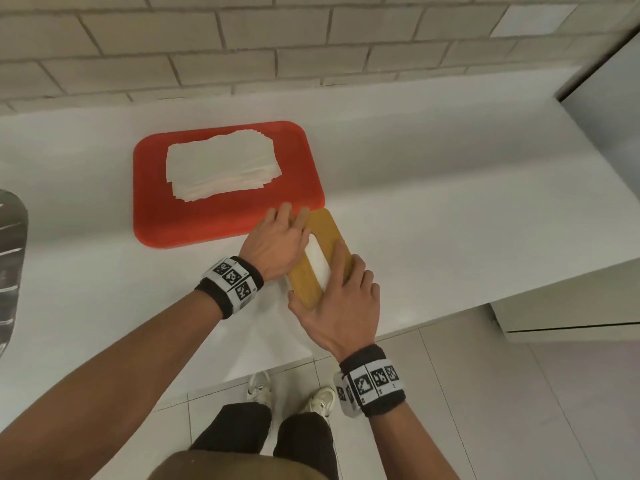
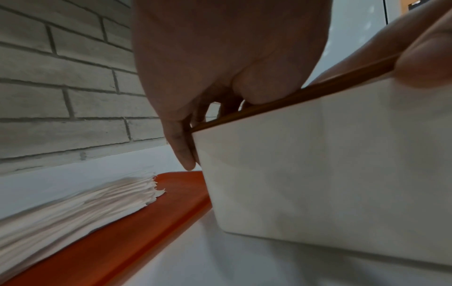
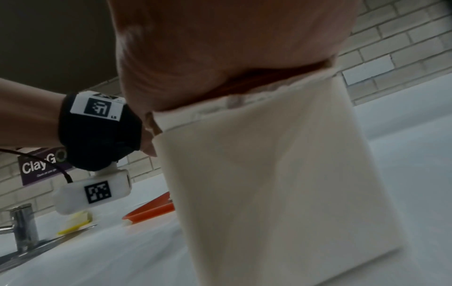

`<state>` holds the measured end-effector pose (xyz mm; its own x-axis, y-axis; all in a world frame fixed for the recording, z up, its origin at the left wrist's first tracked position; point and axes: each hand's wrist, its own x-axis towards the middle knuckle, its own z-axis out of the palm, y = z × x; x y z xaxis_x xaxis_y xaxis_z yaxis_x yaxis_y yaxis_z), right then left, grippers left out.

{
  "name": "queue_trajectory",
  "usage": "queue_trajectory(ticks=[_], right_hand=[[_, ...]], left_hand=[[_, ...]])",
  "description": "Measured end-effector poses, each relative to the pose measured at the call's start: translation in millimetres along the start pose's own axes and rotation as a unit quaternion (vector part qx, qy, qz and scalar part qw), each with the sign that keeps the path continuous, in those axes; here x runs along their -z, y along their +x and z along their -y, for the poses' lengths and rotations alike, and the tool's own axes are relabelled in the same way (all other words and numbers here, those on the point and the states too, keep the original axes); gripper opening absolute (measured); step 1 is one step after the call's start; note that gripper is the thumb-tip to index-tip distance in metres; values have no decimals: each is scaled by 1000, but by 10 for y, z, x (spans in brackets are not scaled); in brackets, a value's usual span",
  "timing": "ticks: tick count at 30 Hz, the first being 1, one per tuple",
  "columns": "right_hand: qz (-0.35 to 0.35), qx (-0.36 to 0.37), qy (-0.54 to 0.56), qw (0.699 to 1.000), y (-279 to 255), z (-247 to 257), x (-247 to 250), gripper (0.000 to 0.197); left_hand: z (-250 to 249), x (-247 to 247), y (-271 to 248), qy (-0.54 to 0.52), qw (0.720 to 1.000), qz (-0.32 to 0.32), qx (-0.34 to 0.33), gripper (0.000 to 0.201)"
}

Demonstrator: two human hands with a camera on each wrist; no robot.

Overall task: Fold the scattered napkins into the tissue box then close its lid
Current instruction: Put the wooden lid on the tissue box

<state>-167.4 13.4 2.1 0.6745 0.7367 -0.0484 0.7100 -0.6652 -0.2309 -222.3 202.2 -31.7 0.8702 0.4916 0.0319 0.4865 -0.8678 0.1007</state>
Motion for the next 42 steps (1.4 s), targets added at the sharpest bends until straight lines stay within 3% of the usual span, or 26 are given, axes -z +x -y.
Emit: queue_trajectory(ticks=[5,8,11,17,22,26,29,32,35,38,42], right_hand=[[7,-3,24,1000,-211,-121,31,132],[-5,-4,38,999,-229,-130,-1,126],[-23,-21,47,998,-137,-22,-53,120],[-47,-16,49,998,-133,21,-151,117],[-28,-9,26,999,-132,55,-174,128],[-8,-20,54,998,-135,87,-208,114],[-7,-18,164,986,-105,-147,-185,79],[2,-62,270,961,-152,-402,-186,56],[-1,-77,267,961,-186,-414,-224,52],[-14,-77,206,975,-202,-368,-273,54],[8,6,146,989,-92,-468,-217,60]], left_hand=[[-16,189,79,-5,998,55,0,45],[-12,217,121,-25,998,62,-2,30],[-18,221,134,-24,997,67,5,28],[-84,131,175,-24,998,57,34,76],[-107,93,227,-36,998,44,30,60],[-117,41,215,-109,992,43,53,56],[-18,116,253,-185,980,59,39,61],[-89,109,54,-263,959,-14,101,63],[-368,42,-196,-285,946,-27,153,66],[-445,-22,-215,-263,952,-63,139,63],[-426,-5,-235,-262,953,-65,138,71]])
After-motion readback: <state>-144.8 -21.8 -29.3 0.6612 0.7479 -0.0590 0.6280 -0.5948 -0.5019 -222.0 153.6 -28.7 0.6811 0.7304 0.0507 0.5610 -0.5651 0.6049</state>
